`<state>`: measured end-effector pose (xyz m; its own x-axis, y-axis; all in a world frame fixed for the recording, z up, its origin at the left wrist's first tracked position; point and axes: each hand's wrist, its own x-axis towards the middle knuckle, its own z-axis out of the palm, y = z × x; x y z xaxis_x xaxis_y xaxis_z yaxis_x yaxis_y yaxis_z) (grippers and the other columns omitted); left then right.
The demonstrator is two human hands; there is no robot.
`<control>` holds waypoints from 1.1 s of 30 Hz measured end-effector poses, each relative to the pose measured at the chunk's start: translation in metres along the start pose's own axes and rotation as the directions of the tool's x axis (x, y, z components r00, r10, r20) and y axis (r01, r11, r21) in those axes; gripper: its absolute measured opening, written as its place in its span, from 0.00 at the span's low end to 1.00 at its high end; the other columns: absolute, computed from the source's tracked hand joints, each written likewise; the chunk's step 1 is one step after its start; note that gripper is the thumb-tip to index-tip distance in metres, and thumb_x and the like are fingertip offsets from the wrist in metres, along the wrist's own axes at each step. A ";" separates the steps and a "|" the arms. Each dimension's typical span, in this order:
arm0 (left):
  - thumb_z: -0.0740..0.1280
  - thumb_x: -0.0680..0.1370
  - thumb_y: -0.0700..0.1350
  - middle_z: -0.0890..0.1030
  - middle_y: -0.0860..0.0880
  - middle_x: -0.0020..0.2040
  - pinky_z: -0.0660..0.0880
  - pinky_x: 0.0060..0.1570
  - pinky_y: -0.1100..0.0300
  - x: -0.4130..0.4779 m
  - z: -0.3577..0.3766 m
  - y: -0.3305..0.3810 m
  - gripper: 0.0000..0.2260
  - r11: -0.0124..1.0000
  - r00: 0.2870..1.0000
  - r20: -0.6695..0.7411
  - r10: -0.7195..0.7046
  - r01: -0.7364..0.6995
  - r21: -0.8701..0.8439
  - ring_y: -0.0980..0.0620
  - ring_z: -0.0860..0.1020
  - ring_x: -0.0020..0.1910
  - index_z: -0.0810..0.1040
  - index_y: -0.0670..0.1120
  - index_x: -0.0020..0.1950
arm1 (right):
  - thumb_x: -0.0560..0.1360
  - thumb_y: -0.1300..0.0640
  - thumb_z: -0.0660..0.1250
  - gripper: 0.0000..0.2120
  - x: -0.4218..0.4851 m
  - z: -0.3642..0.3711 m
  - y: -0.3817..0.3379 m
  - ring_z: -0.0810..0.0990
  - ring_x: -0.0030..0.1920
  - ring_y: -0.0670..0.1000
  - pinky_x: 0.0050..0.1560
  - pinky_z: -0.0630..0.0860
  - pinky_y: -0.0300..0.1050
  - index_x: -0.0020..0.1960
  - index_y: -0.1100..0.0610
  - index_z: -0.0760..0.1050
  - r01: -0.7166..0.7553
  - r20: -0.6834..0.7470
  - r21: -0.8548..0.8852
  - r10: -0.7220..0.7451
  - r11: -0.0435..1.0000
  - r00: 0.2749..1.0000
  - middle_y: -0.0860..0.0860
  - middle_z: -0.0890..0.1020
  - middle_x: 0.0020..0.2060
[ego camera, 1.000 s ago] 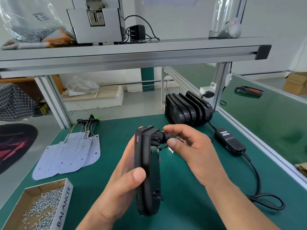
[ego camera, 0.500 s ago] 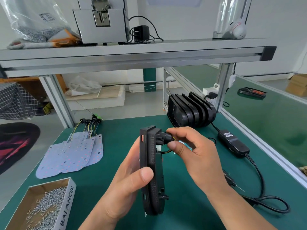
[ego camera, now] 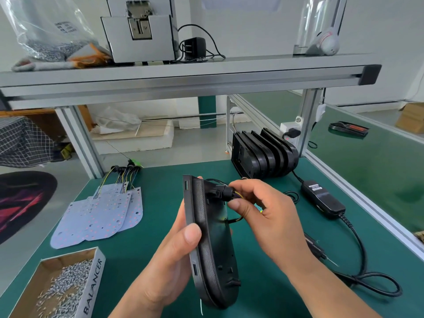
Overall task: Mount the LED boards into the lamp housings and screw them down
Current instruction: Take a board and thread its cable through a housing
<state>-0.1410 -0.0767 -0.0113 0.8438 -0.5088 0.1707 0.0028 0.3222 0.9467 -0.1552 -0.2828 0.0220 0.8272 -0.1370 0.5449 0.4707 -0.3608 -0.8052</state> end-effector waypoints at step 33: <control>0.77 0.72 0.68 0.69 0.50 0.82 0.76 0.72 0.46 0.002 0.014 0.009 0.49 0.911 0.964 0.166 0.207 -0.251 0.326 0.46 0.68 0.81 0.51 0.66 0.86 | 0.79 0.54 0.72 0.08 0.002 0.009 -0.003 0.85 0.39 0.54 0.45 0.83 0.50 0.54 0.48 0.89 -0.134 -0.011 0.370 0.149 0.919 0.989 0.57 0.88 0.40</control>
<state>-0.1469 -0.0863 0.0016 0.7249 -0.5569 0.4056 -0.3843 0.1617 0.9089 -0.1523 -0.2732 0.0234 0.8844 -0.1996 0.4218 0.4354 0.0276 -0.8998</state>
